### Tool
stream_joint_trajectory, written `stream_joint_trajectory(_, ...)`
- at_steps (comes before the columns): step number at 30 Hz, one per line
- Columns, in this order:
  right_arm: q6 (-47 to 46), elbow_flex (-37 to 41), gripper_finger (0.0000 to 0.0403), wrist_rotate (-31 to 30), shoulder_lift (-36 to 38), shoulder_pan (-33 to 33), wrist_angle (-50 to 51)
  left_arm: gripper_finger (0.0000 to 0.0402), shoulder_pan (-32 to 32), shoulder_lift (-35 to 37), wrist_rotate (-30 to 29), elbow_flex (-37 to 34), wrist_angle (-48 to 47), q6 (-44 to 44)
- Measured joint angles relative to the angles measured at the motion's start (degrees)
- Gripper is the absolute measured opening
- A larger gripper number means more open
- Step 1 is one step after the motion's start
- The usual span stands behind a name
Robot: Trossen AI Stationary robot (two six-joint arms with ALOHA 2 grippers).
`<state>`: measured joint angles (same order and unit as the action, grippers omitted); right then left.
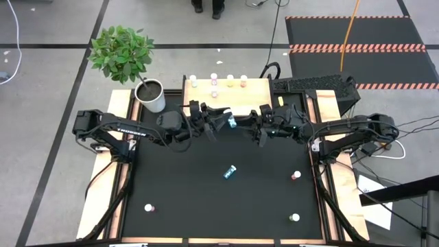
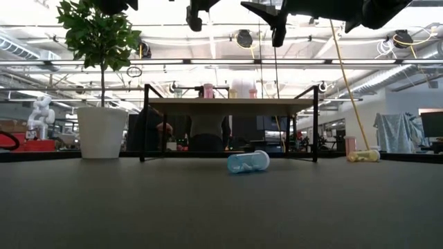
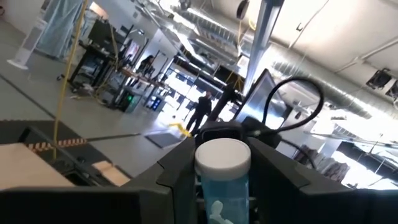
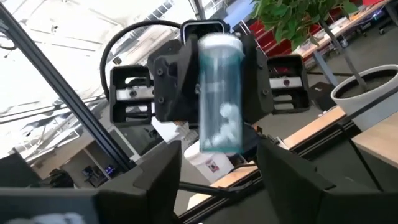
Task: Pick and place medicine bottles onto shelf by color
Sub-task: Put the left blue pill bottle on the shelf aligned with the other blue pill bottle
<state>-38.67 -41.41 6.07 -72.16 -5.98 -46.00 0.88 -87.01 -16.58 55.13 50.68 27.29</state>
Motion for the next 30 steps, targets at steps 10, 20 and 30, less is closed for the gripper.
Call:
stream_joint_trajectory(10, 0.4, 0.0, 0.0161, 0.0, 0.0, -1.2, -0.5, 0.014, 0.3, 0.0, 0.0, 0.0, -0.2, -0.2)
stream_joint_trajectory(20, 0.5, 0.0, 0.0139, 1.4, 0.0, -1.6, -0.9, 0.014, 0.3, 0.0, 0.0, 0.0, 0.0, -1.5)
stream_joint_trajectory(30, -0.7, 0.0, 0.0096, 1.4, 0.0, -2.3, -0.9, 0.014, 1.7, 0.0, 0.0, 0.0, -0.1, -1.5)
